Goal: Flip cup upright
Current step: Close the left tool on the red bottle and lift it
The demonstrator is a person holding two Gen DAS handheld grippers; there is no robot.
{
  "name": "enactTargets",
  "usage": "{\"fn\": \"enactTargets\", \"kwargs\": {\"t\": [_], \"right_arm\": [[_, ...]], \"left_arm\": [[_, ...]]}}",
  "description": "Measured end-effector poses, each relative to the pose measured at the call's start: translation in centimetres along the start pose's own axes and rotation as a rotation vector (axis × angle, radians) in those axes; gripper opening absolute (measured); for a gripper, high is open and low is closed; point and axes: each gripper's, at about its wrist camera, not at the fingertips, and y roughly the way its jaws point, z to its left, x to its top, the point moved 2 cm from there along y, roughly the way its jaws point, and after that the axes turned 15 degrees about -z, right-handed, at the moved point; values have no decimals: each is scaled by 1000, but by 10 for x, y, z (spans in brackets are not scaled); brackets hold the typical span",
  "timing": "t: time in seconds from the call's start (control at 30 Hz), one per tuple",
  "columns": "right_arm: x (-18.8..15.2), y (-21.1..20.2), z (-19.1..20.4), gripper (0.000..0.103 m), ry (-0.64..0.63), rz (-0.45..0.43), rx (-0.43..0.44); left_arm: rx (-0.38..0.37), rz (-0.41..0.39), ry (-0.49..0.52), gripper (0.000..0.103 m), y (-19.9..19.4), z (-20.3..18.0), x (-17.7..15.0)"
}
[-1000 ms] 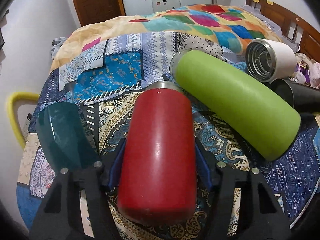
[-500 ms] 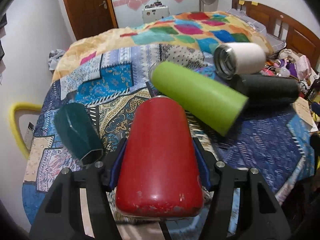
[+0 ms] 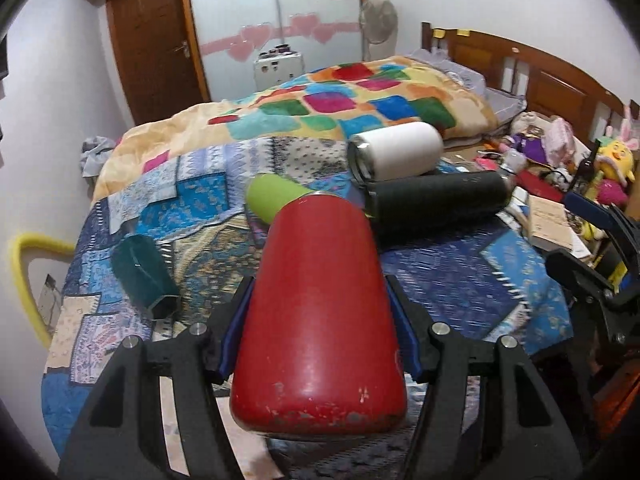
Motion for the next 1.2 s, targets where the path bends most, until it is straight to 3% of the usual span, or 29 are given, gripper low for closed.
{"fn": "enactTargets", "kwargs": {"t": [0.63, 1.07, 1.2], "right_arm": [[-22, 5, -16, 103, -9, 74, -34], [-32, 18, -16, 103, -12, 117, -31], [-32, 19, -15, 103, -4, 119, -30]], "left_arm": [[-118, 83, 61, 62, 47, -65, -48], [-139, 46, 40, 62, 41, -59, -41], [-102, 7, 10, 62, 24, -43, -34]]}}
